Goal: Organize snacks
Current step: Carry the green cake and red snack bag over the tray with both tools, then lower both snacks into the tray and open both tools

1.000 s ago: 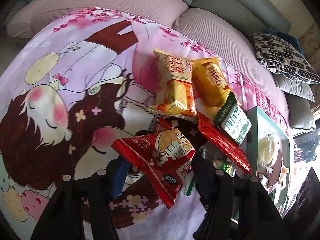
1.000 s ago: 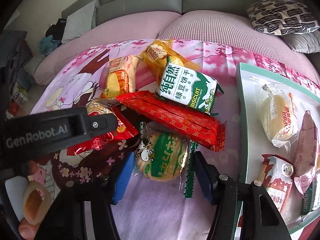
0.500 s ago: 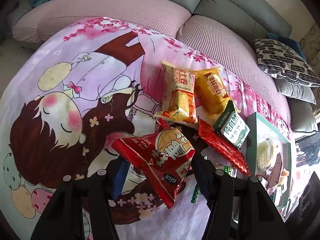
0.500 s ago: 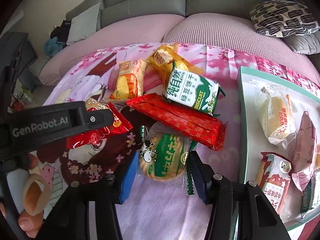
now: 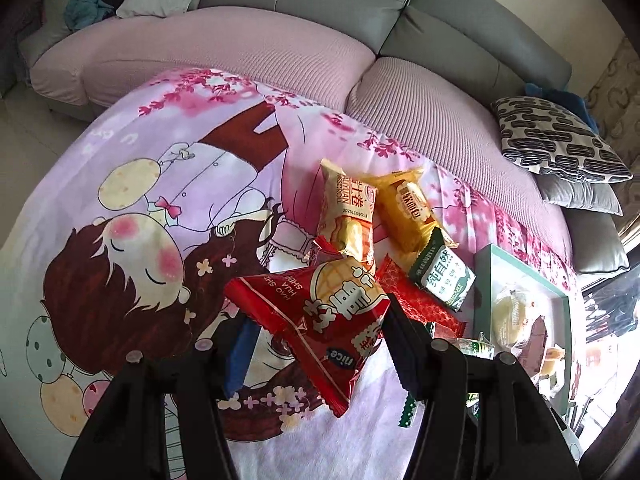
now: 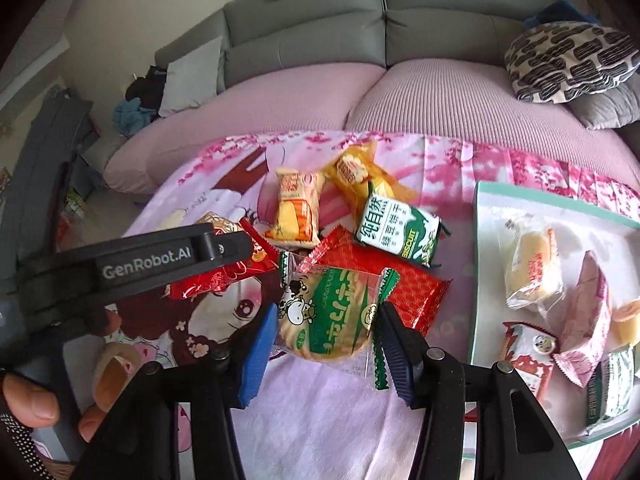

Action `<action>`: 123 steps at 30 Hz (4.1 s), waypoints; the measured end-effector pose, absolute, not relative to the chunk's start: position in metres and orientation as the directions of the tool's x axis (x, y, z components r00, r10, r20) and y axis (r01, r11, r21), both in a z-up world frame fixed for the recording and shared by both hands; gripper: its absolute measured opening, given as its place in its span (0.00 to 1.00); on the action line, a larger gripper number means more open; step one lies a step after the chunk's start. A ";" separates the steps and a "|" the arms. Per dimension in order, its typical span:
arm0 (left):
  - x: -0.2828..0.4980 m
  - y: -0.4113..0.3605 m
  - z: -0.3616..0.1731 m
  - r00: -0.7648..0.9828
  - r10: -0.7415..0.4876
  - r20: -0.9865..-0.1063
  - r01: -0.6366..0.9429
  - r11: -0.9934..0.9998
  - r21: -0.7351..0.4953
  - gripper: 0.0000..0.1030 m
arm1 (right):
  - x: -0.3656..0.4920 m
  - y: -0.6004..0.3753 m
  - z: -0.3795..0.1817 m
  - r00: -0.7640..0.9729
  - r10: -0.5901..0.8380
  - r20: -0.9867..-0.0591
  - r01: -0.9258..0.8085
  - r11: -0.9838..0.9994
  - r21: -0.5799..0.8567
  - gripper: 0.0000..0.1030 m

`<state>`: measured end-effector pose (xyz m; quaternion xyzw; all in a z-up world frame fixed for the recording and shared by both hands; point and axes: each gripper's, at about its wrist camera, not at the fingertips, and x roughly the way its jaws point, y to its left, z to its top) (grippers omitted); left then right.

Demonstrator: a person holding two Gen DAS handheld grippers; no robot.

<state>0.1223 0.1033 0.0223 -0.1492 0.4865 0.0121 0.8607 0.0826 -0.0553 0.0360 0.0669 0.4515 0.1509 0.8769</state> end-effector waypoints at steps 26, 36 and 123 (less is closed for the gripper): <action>0.120 0.013 0.039 0.531 -0.217 -0.819 0.041 0.972 -0.231 0.59 | 0.079 -0.189 0.062 0.641 0.119 -0.758 0.104 0.965 0.239 0.53; 0.121 -0.052 0.046 0.530 -0.275 -0.802 0.194 0.960 -0.200 0.59 | 0.077 -0.273 0.057 0.655 -0.001 -0.756 0.294 0.922 0.253 0.53; 0.183 -0.112 0.041 0.581 -0.125 -0.804 0.151 0.988 -0.045 0.95 | 0.105 -0.319 0.035 0.526 -0.093 -0.846 0.410 0.899 0.156 1.00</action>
